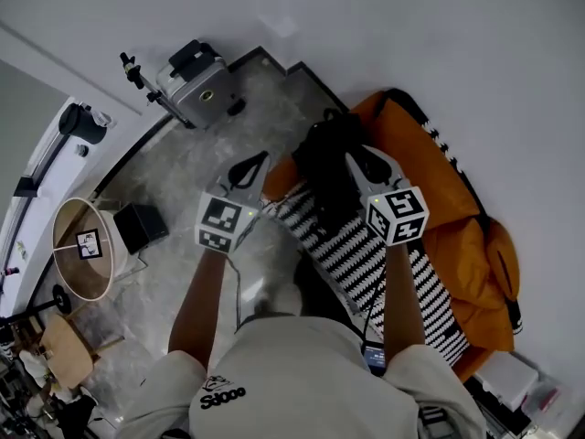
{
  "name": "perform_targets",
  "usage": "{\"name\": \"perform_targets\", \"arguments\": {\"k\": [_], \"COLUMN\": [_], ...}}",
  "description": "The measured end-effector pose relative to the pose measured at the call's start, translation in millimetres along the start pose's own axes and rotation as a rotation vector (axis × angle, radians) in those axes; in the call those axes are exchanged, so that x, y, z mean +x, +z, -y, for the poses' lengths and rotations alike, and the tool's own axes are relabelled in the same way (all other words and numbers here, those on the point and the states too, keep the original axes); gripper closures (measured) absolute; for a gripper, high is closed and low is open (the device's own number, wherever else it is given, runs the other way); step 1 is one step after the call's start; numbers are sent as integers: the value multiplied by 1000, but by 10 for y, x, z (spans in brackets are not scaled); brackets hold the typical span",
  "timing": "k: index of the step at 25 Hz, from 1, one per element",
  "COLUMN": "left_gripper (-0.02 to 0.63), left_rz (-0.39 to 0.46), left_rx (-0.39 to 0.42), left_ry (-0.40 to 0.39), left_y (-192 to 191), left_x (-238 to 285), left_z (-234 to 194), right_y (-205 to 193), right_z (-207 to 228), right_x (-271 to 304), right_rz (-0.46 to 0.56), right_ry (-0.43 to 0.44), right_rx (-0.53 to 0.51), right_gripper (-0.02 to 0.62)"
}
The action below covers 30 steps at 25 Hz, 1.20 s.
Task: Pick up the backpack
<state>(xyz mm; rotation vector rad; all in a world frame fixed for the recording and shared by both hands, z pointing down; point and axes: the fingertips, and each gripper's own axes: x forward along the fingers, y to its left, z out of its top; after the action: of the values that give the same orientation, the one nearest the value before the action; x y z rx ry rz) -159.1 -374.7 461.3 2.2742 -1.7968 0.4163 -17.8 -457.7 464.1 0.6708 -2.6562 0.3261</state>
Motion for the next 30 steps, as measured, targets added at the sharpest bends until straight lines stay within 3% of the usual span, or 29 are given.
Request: {"name": "perform_targets", "arguments": {"k": [5, 15, 30], "left_gripper": [595, 596, 595], "left_rz": [-18, -57, -121], "left_rx": [-9, -108, -188], "left_ry": [2, 31, 99], "left_y": [-51, -350, -777], "left_x": [270, 777, 1131], "left_z": [-31, -204, -459], "right_y": [-155, -509, -1072], "right_z": [203, 684, 929], "right_x": [300, 912, 1699], "right_rz": [-41, -127, -269], "right_ry": [27, 67, 139], "right_rx": [23, 43, 64], "right_gripper": [496, 497, 460]}}
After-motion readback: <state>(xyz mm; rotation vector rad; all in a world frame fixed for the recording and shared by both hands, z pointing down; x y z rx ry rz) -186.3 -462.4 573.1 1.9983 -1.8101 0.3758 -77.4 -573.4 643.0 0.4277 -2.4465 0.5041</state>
